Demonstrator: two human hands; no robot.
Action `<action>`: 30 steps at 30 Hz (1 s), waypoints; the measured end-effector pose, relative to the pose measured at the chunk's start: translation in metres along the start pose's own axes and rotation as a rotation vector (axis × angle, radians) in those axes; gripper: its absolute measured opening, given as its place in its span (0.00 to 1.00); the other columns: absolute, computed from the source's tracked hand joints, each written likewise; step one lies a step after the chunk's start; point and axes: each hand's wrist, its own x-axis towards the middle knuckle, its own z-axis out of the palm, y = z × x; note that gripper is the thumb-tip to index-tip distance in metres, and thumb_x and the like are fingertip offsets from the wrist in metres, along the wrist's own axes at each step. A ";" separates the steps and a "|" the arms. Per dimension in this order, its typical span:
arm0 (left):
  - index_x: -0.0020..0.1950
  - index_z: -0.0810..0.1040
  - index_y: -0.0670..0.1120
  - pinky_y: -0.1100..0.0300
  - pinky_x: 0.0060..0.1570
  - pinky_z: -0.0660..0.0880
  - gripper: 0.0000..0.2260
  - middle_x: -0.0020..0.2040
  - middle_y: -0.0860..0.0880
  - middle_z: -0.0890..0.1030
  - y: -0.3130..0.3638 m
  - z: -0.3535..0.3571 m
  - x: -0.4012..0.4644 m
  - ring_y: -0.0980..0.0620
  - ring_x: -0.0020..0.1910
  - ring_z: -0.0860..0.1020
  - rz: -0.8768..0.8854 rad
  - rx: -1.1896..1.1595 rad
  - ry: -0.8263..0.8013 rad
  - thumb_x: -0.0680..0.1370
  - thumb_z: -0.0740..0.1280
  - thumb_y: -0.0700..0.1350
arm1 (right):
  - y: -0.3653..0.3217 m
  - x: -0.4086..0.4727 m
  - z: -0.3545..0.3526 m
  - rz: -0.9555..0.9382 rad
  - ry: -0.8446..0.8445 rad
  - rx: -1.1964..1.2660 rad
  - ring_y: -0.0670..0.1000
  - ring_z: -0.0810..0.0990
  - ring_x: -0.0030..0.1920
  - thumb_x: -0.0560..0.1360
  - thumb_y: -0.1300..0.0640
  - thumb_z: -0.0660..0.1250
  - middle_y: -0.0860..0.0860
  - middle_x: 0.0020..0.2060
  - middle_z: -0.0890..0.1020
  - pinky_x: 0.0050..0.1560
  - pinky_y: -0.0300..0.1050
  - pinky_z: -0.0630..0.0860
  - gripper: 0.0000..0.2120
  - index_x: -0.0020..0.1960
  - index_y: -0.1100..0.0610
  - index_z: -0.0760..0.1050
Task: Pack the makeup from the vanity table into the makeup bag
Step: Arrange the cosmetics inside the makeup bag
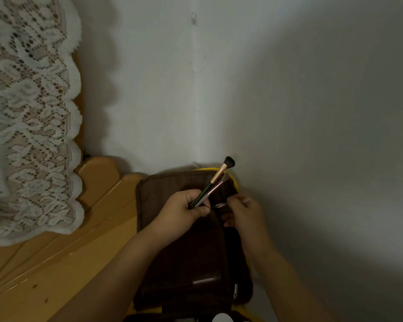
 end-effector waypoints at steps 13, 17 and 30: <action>0.34 0.75 0.50 0.76 0.32 0.67 0.14 0.31 0.54 0.74 -0.007 0.005 0.001 0.65 0.29 0.71 -0.031 -0.002 0.047 0.73 0.66 0.32 | 0.012 -0.008 0.014 -0.410 0.094 -0.684 0.51 0.75 0.53 0.74 0.67 0.63 0.53 0.51 0.76 0.47 0.38 0.69 0.12 0.56 0.58 0.74; 0.33 0.75 0.51 0.74 0.34 0.69 0.14 0.31 0.54 0.75 -0.010 0.008 0.001 0.65 0.30 0.72 -0.038 -0.010 0.046 0.73 0.66 0.33 | 0.010 -0.007 0.013 -0.373 0.109 -0.819 0.51 0.74 0.57 0.75 0.62 0.64 0.51 0.54 0.76 0.50 0.40 0.69 0.13 0.59 0.57 0.74; 0.47 0.80 0.45 0.67 0.48 0.73 0.06 0.46 0.52 0.83 -0.004 0.019 -0.010 0.58 0.47 0.79 0.148 0.271 0.037 0.73 0.67 0.36 | -0.030 -0.022 0.013 -0.107 -0.227 0.036 0.43 0.68 0.25 0.77 0.61 0.63 0.53 0.28 0.71 0.25 0.33 0.66 0.03 0.44 0.60 0.73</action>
